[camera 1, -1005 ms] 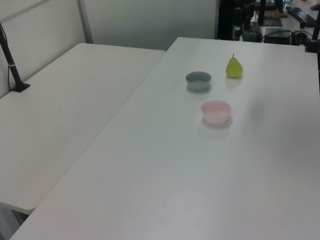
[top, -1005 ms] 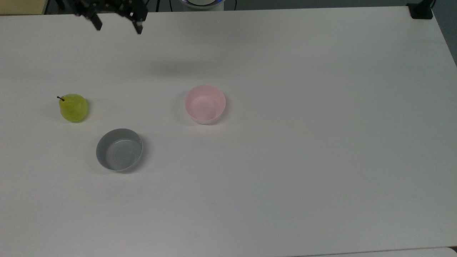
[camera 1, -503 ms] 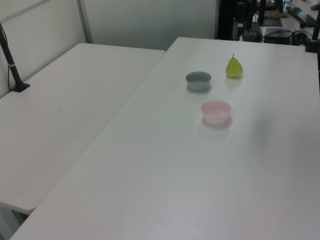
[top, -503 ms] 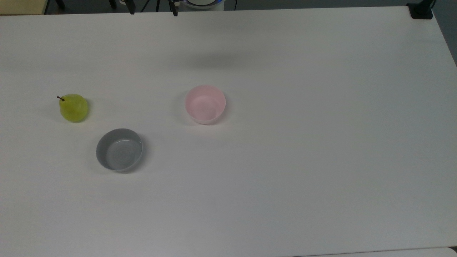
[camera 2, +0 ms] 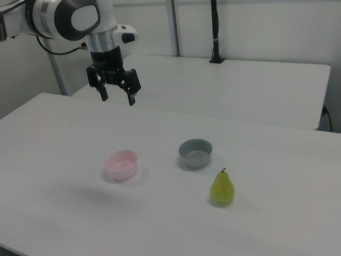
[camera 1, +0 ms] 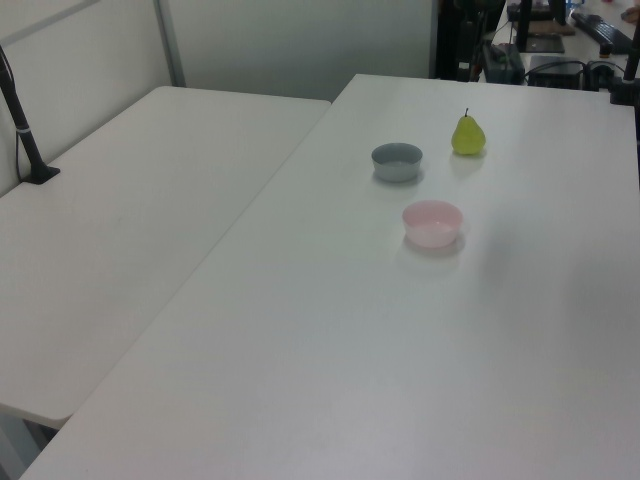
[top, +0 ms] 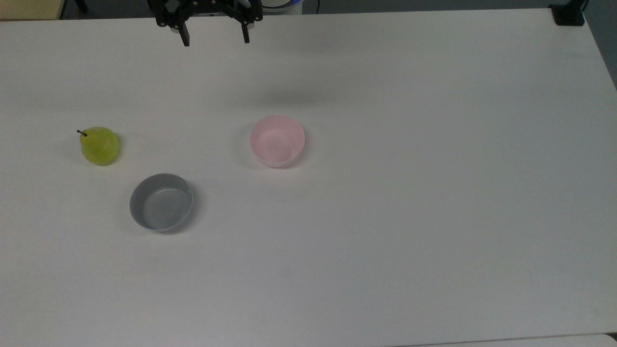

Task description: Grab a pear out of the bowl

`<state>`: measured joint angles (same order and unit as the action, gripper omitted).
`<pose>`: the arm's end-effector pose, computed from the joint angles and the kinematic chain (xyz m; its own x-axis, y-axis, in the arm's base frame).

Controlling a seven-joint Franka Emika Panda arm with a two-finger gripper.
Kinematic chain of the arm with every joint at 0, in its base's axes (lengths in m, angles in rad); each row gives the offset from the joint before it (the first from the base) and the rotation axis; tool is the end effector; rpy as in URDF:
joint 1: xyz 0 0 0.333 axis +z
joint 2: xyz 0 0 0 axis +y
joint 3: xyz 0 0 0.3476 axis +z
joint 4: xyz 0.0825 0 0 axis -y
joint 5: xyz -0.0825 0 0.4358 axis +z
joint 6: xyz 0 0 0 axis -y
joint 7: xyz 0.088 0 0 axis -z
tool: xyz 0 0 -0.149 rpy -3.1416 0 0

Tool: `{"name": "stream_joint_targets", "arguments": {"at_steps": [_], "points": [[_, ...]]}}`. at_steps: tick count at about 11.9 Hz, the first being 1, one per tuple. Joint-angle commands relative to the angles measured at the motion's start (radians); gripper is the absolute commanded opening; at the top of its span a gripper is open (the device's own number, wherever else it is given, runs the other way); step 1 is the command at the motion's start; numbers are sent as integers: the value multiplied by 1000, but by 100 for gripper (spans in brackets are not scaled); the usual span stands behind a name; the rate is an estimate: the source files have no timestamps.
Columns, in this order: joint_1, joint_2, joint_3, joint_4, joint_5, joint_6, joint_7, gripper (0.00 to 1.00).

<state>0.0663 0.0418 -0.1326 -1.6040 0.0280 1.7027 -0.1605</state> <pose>0.6329 -0.0367 0.5830 0.9940 0.0909 0.0600 0.0918 -0.9957 -0.0130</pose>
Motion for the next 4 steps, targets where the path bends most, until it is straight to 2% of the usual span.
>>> {"name": "stream_joint_targets", "arguments": {"at_steps": [1,4], "points": [[1,-11,-1,-19,-5,28,-27,100],[3,-14,-1,-17,-7,25,-27,100]]}}
